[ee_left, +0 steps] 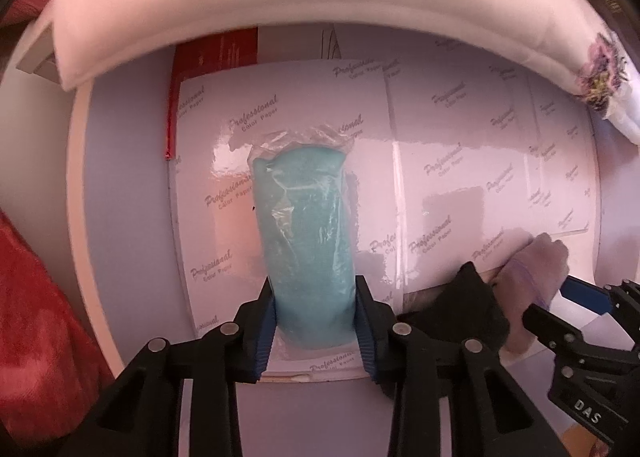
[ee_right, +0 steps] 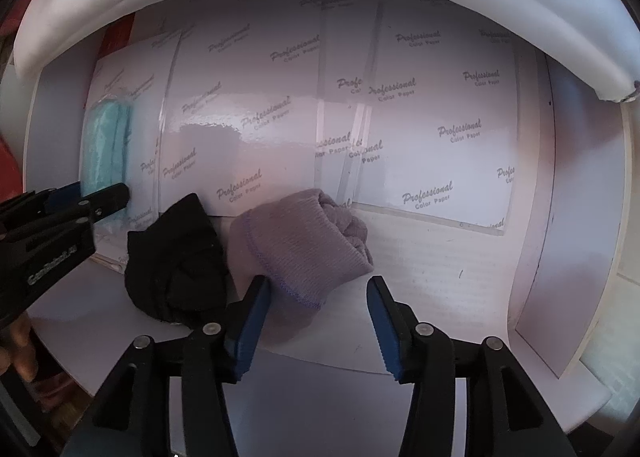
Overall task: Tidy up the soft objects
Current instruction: 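Move the right tool down to the lavender sock on the lower shelf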
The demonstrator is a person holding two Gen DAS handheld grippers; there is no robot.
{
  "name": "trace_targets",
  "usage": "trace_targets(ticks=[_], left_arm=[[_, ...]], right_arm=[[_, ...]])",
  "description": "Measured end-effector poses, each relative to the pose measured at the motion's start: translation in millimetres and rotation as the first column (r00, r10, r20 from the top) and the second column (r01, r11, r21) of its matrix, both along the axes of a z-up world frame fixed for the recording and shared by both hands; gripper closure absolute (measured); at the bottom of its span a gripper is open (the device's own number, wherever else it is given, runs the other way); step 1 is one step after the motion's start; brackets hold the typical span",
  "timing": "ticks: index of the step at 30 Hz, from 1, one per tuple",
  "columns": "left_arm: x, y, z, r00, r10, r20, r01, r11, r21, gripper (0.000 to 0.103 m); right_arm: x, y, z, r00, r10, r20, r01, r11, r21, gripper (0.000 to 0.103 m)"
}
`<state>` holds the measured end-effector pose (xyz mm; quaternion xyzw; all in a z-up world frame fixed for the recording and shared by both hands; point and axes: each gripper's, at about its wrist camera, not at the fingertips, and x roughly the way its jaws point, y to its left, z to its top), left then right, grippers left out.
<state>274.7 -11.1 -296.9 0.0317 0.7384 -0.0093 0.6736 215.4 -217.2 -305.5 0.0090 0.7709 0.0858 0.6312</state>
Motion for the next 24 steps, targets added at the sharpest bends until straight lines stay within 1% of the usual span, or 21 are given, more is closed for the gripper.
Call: trace_targets(ticks=[3,11,23,24], left_arm=[[-1,0,9,1.000,0.002,0.016,-0.002,1.000,-0.013,0.068],[-4,-3,37,0.997,-0.009,0.079,0.011,1.000,-0.026,0.068],[-32,6,77,0.984,-0.010,0.180,0.020,0.998,-0.053,0.068],[-37,9,85,0.981,-0.004,0.196,0.015,0.998,-0.055,0.068]], right_arm=[[-1,0,-1,1.000,-0.003,-0.001,0.003,1.000,-0.006,0.046],[2,0,-5,1.000,-0.009,0.003,0.009,1.000,-0.007,0.046],[3,4,-1,1.000,-0.006,0.009,0.006,1.000,-0.008,0.045],[3,5,-1,1.000,-0.005,0.009,0.005,1.000,-0.009,0.045]])
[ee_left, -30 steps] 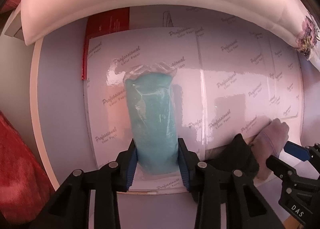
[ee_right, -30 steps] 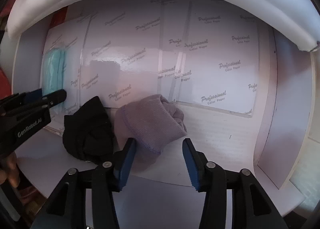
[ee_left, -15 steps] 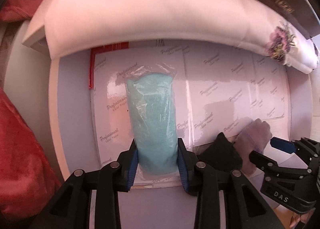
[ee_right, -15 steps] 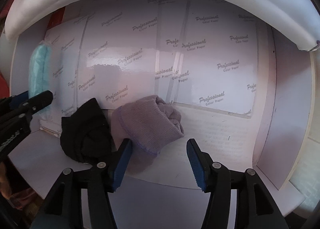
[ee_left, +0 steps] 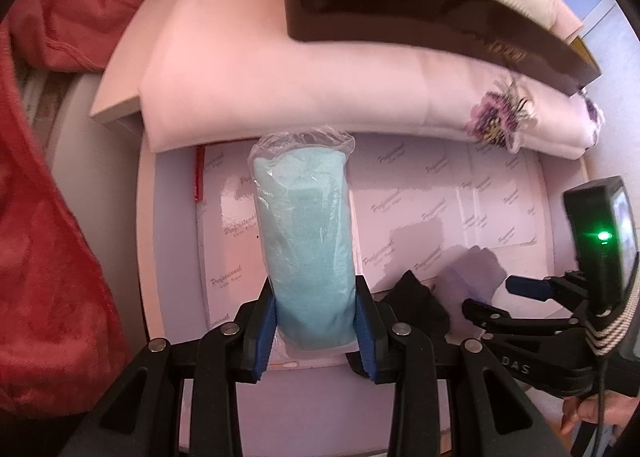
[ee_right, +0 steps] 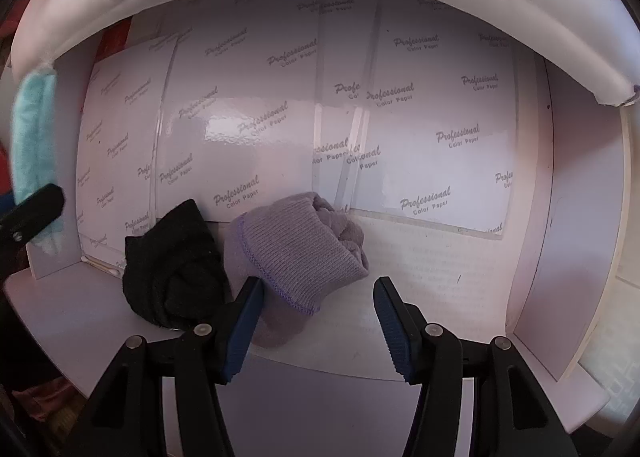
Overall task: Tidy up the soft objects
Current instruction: 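Move the right tool down to the lavender sock on the lower shelf, then close the right tool on the lavender sock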
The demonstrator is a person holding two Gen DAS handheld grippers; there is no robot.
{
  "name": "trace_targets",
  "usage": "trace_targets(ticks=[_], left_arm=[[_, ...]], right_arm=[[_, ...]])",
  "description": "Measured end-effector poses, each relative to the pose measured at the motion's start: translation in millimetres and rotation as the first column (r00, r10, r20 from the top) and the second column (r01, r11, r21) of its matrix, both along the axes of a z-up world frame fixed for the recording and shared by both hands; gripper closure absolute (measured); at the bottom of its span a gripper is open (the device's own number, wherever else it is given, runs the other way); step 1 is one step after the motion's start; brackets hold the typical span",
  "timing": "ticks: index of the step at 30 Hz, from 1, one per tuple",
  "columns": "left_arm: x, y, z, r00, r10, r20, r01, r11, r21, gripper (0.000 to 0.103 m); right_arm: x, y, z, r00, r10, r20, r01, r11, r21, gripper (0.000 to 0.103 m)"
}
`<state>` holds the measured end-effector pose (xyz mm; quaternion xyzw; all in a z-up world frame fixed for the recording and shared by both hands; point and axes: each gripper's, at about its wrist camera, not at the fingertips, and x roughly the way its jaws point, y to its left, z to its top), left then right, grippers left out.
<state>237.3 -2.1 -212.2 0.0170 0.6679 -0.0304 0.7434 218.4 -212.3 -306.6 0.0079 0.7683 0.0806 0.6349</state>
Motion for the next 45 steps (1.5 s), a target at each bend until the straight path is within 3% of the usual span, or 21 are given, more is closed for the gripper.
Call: trace_targets(ticks=[11,21,27,31,40,45], left_arm=[[-9,14,52,0.989,0.042,0.144,-0.038,0.999,-0.032,0.069],[-28,17,88,0.962,0.045,0.271,-0.035,0.998,-0.043,0.069],[-25,20,101,0.954,0.047,0.297,-0.033,0.998,-0.050,0.069],[-23,16,94,0.955,0.049,0.291,-0.034,0.998,-0.056,0.069],[-18,13,81,0.961,0.064,0.269,-0.047,0.996,-0.070,0.069],[-16,13,77,0.965,0.081,0.250,-0.061,0.995,-0.084,0.069]], right_arm=[[0,2,3,1.000,0.019,0.011,-0.019,1.000,-0.010,0.045],[-1,1,4,1.000,0.018,0.014,-0.018,1.000,-0.015,0.043],[1,-2,5,0.999,0.015,0.029,-0.014,1.000,-0.026,0.043],[4,-8,8,0.999,0.002,0.042,0.000,0.999,-0.046,0.043],[15,-44,17,0.987,-0.139,0.083,0.146,0.985,-0.087,0.040],[18,-78,18,0.949,-0.312,0.053,0.314,0.948,-0.041,0.037]])
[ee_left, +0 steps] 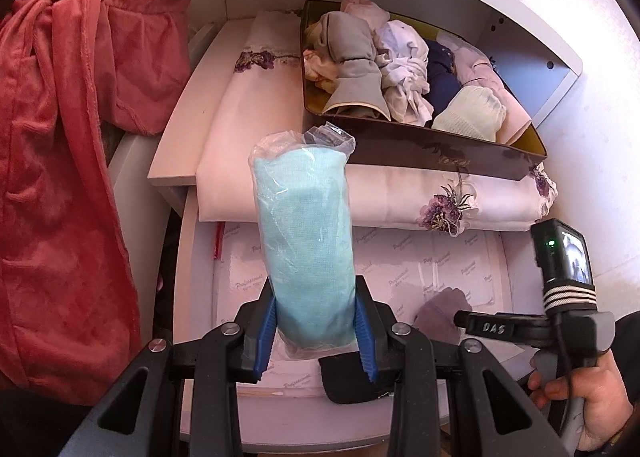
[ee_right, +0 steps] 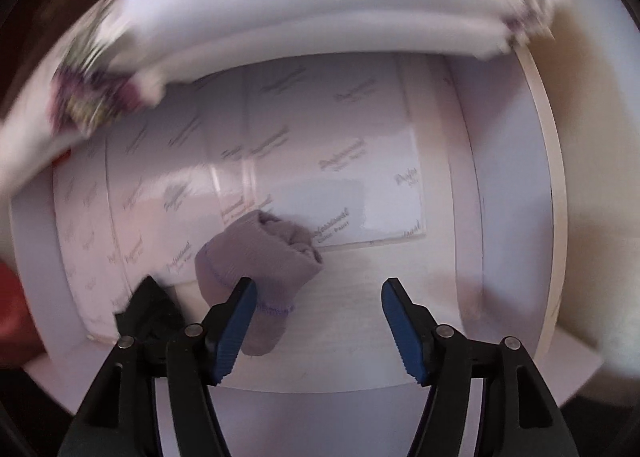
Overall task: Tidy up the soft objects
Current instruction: 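Close the right tool on the lavender sock, then carry the teal packet up into the tray with the left tool while the right tool holds the lavender sock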
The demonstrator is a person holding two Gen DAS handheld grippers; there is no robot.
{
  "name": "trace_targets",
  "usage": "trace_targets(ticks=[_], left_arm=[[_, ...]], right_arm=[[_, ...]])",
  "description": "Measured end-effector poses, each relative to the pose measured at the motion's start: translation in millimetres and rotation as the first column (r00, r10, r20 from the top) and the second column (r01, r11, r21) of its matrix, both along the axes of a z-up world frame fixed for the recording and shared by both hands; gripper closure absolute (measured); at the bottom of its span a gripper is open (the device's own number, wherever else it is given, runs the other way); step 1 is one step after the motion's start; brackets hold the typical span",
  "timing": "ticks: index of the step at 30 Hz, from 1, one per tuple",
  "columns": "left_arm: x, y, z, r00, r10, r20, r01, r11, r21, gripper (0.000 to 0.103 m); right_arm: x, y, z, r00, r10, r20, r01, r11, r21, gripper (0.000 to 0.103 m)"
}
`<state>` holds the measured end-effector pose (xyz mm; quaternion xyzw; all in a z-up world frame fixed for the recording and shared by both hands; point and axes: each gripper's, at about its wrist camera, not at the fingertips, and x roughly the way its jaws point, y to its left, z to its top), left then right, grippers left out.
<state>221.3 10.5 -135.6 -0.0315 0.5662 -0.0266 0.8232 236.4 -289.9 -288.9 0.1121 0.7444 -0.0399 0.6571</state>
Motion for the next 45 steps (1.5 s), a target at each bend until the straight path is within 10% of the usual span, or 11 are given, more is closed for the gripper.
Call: trace_targets(ticks=[10,28,45], left_arm=[[2,8,4,0.998,0.055,0.011,-0.055,0.998,-0.031,0.069],[7,21,11,0.994,0.101,0.032,-0.097,0.991,-0.088,0.069],[25,-4,26,0.999,0.020,0.036,-0.013,0.979,-0.203,0.069]], right_arm=[[5,-33,3,0.984,-0.179,-0.001,0.176,0.971,0.164,0.032],[8,35,-2,0.981,0.195,0.024,-0.196,0.980,0.036,0.049],[5,66,-9,0.969,0.247,0.028,-0.247,0.969,-0.009,0.046]])
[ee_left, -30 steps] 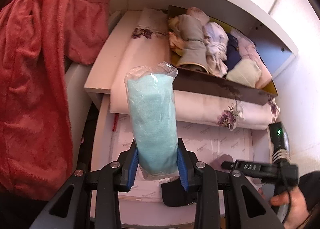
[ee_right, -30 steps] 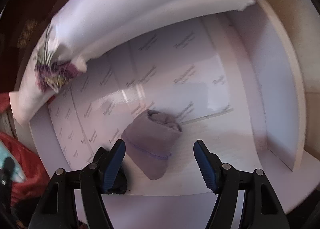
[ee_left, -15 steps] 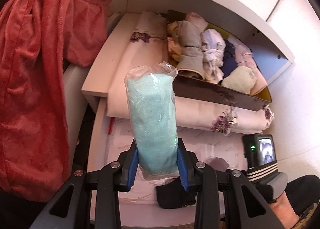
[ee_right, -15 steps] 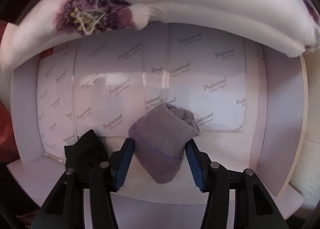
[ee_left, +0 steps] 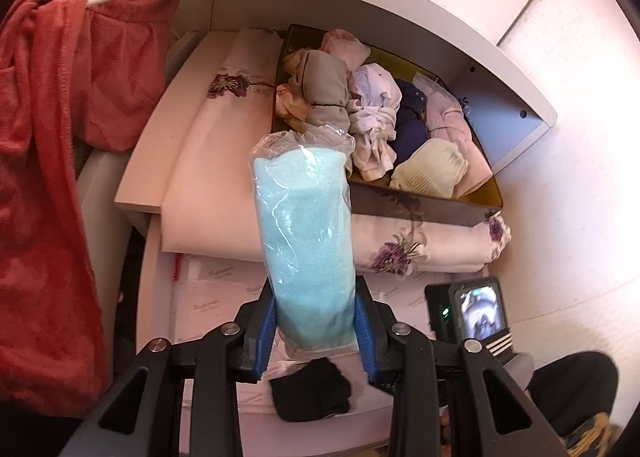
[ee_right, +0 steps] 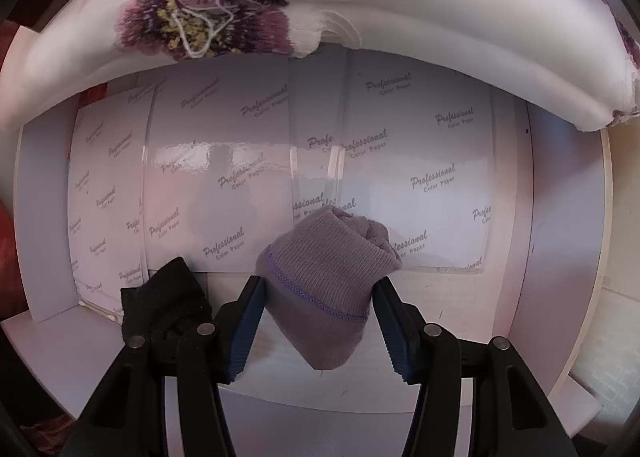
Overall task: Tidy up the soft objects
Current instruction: 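Carry the teal packet up into the tray with the left tool while the right tool holds the lavender sock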
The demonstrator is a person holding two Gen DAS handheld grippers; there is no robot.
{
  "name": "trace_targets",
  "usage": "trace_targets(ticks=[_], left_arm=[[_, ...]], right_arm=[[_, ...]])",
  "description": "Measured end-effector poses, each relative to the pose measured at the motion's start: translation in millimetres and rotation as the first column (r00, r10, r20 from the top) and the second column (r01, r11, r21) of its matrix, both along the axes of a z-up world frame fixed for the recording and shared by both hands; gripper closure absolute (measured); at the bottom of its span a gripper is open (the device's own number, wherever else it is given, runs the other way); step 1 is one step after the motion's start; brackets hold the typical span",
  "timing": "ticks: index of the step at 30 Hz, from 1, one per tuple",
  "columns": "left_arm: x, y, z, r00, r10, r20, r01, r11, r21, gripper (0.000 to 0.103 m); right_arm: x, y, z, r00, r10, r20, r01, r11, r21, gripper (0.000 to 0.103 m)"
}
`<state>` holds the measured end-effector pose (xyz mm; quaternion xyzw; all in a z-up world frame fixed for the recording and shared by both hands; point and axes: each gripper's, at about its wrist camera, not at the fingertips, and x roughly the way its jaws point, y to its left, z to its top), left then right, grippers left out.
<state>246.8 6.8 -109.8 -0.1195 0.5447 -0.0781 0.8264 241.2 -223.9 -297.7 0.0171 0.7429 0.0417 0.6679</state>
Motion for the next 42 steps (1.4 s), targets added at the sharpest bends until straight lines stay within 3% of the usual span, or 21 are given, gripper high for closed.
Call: trace_targets(ticks=[11,14,24,31,35,42], left_arm=[[55,-31,34,0.998,-0.029,0.063,0.035,0.995,-0.097,0.069],[72,-45,36,0.995,-0.060,0.077,0.067,0.994,-0.090,0.069],[110,-78,16,0.984,-0.165,0.071,0.167,0.986,-0.021,0.069],[128,-82,-27,0.980,-0.197,-0.027,0.198,0.978,0.070,0.069],[129,-78,-37,0.979,-0.198,-0.054,0.202,0.976,0.082,0.067],[108,-60,-25,0.989,-0.151,-0.006,0.151,0.988,0.035,0.061]], right_arm=[[0,-3,-7,1.000,-0.002,-0.010,0.002,1.000,0.007,0.045],[0,-4,-9,1.000,-0.008,-0.015,0.008,1.000,0.010,0.045],[1,-6,-17,0.999,-0.006,-0.033,0.006,1.000,0.014,0.044],[1,-7,-20,0.999,-0.016,-0.037,0.017,1.000,0.020,0.044],[2,-7,-21,0.999,-0.022,-0.040,0.023,0.999,0.022,0.044],[3,-10,-22,0.999,-0.032,-0.044,0.033,0.999,0.024,0.044]])
